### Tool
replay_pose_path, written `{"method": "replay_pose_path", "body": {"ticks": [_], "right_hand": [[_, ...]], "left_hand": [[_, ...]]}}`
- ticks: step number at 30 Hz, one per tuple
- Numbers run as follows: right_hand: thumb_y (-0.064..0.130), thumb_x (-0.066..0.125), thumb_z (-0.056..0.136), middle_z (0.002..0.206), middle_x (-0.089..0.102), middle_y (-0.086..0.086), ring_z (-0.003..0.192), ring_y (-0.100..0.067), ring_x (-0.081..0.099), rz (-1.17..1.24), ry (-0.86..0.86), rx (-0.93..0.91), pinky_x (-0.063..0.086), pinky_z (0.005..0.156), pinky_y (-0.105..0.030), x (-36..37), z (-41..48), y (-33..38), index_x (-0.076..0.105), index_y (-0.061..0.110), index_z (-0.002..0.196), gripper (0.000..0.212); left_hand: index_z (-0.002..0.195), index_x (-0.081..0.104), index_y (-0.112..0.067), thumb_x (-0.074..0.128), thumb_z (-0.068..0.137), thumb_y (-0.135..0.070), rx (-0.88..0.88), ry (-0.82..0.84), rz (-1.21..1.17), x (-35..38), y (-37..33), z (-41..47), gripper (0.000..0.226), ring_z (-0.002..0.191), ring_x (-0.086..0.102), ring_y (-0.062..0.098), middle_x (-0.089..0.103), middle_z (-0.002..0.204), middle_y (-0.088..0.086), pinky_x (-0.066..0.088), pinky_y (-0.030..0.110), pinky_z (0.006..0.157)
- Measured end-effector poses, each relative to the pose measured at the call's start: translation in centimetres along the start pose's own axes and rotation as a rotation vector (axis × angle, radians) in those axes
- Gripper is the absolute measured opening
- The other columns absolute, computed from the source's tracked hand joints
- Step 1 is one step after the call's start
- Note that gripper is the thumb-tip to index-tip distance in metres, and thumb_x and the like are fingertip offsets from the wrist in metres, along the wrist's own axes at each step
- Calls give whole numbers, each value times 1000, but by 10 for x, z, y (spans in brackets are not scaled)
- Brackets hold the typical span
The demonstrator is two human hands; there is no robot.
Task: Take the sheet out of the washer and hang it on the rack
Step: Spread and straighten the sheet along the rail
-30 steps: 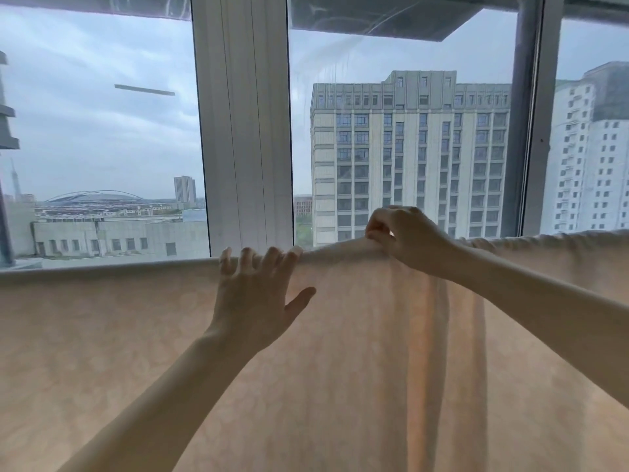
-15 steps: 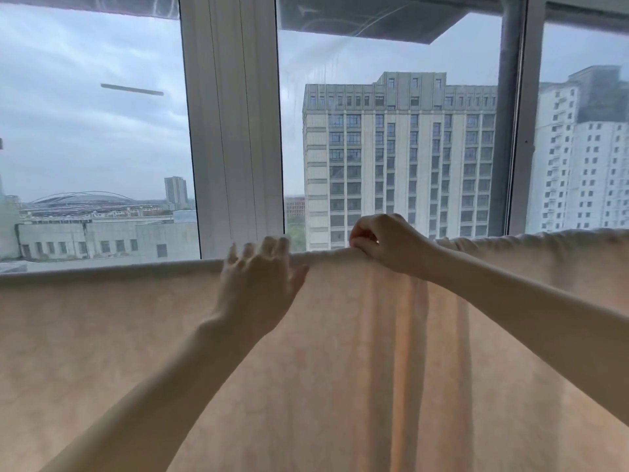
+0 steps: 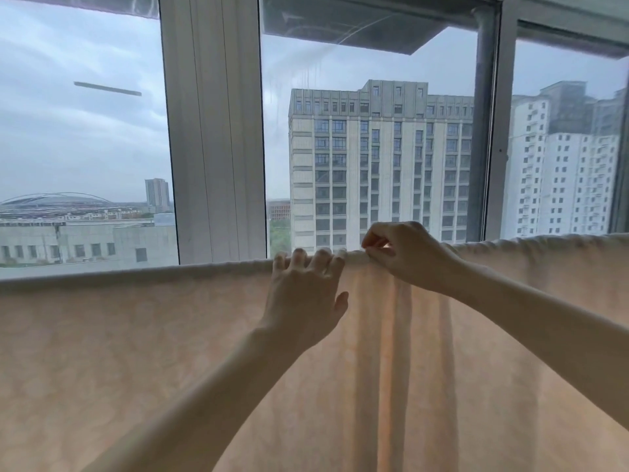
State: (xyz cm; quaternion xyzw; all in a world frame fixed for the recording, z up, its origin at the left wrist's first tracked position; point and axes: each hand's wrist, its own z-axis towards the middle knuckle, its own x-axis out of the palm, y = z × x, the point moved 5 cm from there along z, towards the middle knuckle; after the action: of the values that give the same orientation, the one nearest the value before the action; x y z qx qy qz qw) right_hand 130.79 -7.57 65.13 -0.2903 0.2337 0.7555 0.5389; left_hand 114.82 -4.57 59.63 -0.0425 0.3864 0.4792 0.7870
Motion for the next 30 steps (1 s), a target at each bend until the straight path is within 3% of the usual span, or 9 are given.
{"method": "replay_pose_path", "body": {"ticks": [5,9,16,21,25,27,28,30], "right_hand": [[21,64,89,96,66,5,84,-8,62,-94,-7,38,53,80,-26,-13,-15,-16,66,18,101,12],[23,60,92,94,59,6,81,-9,59,-135,-18,25,52,76,-28,-14,-24,-18,63,17,99,10],[9,54,94,94,60,0,82,-15,59,-146,-58,47,52,79,-30,-15,-12,-27,61,11,96,7],[2,52,93,94,59,-5,84,-18,56,-161,-247,181,46,79,-28,-33,10,-61,63,5,95,12],[5,52,93,97,67,-13,91,-27,63,-246,-57,327,51,84,-37,-25,0,-88,65,6,94,12],[7,57,90,95,68,-8,88,-24,63,-255,-96,301,53,84,-41,-31,-1,-81,66,10,93,10],[7,60,89,94,68,-4,86,-20,63,-230,-129,262,54,82,-37,-33,0,-72,66,13,94,10],[9,64,87,95,67,5,82,-5,61,-121,-120,167,51,79,-16,-33,2,-49,66,17,100,16]], "left_hand": [[148,23,-25,40,92,-54,25,-13,-14,1,-9,5,65,120,47,30,41,145,-3,35,49,100],[150,19,-22,39,93,-51,39,-7,19,5,-15,9,67,120,46,34,36,149,0,35,53,100],[148,26,-19,40,93,-49,41,-49,70,9,-14,9,64,112,51,37,44,144,4,37,53,95],[142,42,-13,35,96,-48,17,-137,98,8,-15,6,58,102,56,40,55,134,9,39,57,95],[141,42,-12,33,97,-52,22,-147,114,11,-14,7,60,103,56,41,54,135,10,39,57,96],[140,44,-12,35,96,-52,17,-153,125,11,-14,8,60,102,56,42,55,134,9,40,57,94],[138,46,-12,36,95,-53,11,-157,126,12,-14,8,60,101,57,42,56,133,9,40,58,93],[136,49,-13,39,94,-54,4,-167,121,12,-16,10,60,99,57,42,58,129,8,40,58,92]]}}
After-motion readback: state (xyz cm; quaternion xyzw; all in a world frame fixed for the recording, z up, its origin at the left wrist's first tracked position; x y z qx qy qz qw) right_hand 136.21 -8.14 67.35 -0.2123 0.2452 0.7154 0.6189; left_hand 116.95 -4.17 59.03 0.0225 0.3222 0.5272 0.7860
